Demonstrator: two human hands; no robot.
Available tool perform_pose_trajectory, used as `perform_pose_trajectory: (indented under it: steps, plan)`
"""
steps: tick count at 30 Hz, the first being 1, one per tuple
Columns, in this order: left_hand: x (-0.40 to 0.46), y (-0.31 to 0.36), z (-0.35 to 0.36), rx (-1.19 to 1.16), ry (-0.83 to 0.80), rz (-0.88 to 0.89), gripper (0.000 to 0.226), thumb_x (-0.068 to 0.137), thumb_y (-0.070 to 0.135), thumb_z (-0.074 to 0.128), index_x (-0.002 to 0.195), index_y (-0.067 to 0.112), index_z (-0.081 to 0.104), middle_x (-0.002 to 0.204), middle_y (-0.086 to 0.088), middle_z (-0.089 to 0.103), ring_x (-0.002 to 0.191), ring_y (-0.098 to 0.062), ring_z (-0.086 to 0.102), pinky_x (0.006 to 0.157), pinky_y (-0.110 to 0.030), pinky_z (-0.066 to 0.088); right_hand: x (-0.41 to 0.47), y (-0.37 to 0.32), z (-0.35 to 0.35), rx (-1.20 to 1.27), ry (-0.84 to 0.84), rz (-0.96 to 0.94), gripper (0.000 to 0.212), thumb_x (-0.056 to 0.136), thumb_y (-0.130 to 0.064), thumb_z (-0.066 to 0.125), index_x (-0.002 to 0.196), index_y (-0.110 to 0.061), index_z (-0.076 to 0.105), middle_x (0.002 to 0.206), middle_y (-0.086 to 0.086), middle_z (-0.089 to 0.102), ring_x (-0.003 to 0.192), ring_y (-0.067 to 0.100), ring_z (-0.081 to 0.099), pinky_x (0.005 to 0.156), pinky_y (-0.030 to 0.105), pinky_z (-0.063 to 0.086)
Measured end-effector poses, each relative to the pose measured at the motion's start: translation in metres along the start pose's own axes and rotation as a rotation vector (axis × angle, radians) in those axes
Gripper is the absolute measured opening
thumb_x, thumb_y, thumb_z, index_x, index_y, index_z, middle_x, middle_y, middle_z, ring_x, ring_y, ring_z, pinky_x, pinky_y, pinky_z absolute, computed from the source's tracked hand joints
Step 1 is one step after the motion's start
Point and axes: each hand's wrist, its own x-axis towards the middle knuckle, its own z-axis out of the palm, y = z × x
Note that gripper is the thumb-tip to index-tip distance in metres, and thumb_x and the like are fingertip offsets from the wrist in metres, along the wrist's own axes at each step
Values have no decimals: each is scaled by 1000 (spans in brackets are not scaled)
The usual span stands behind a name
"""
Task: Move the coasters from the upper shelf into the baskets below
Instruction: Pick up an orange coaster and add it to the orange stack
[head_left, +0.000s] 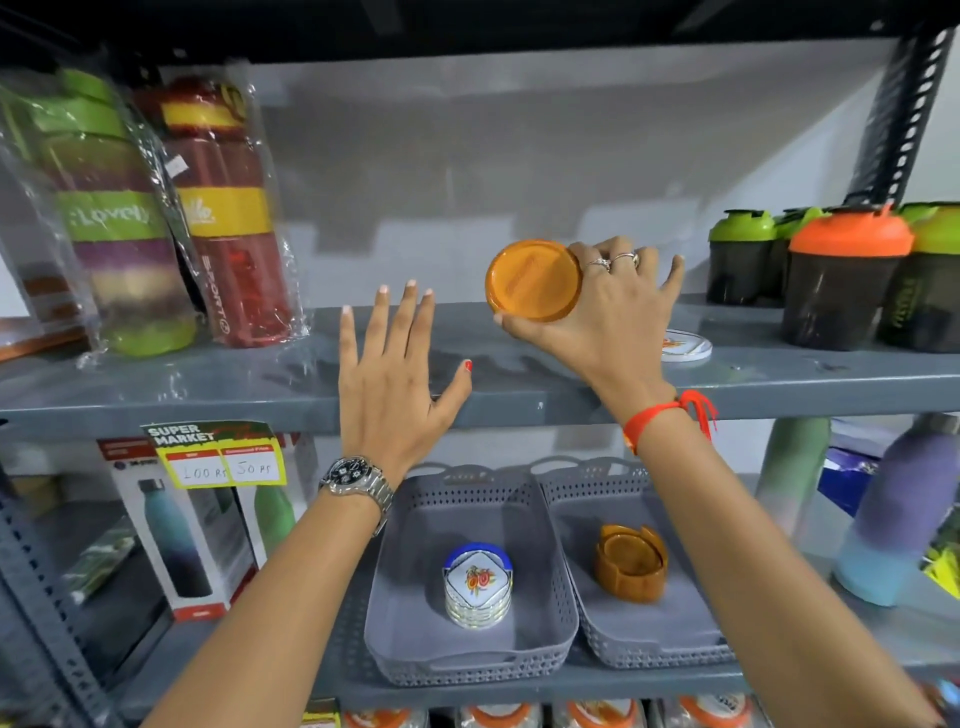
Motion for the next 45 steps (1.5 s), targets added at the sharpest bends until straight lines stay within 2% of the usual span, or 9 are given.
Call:
perform_pose_trajectory:
  steps: [9,14,21,25,29,33,37,42,45]
  plan:
    - [1,0,-3,12,-14,5,73,91,53,33,143,3,41,148,-13,40,138,-32,32,116,-51,8,-7,-13,-53,151,400,-16,95,55,-87,52,116,-15,65,107,9,65,103,33,56,102,60,38]
    - [1,1,-3,-18,-15,-4,72,90,51,36,143,3,39,148,-13,40,138,-31,33,116,-49,5,-15,-15,-79,204,487,-36,92,57,-86,56,116,-15,66,107,9,64,102,31,54,98,59,40]
    - [-2,2,-2,-61,16,-43,70,90,50,36,144,5,40,147,-10,42,138,-30,33,117,-43,0,-21,-12,-91,250,502,-57,94,57,-85,56,117,-13,65,109,9,64,105,30,55,104,59,36]
    - [-2,1,-1,-21,18,-23,70,91,50,34,143,4,40,146,-12,44,137,-32,36,116,-48,7,-25,-6,-88,293,411,-32,94,56,-85,54,116,-14,65,109,8,62,106,24,49,100,56,40]
    - [-2,1,3,-16,52,-14,70,91,49,34,143,2,40,146,-14,43,136,-33,37,115,-51,11,-49,8,-81,390,293,-32,92,56,-82,58,117,-13,63,109,7,59,101,21,48,87,39,44]
    - [-8,1,7,-57,96,-7,65,93,45,34,144,5,39,147,-12,42,136,-31,36,116,-49,10,-102,29,-57,451,208,-39,91,59,-80,60,118,-11,63,108,7,57,99,18,46,84,29,41]
    - [-12,2,11,-79,149,-3,61,94,42,36,143,6,41,146,-11,44,135,-30,39,115,-46,13,-159,70,-8,294,139,-71,91,61,-80,61,112,-5,67,100,12,62,91,26,52,81,35,45]
    - [-12,2,14,-93,190,-7,59,95,41,37,142,6,43,144,-10,46,134,-30,41,114,-44,15,-195,128,60,-49,-230,131,93,54,-86,49,105,-11,69,98,13,65,90,35,56,78,42,47]
    - [-13,0,16,-81,201,-11,59,96,42,37,143,7,42,145,-9,46,135,-30,39,114,-45,17,-195,155,93,-242,-450,245,91,54,-87,50,99,-11,71,103,15,66,101,36,55,88,45,44]
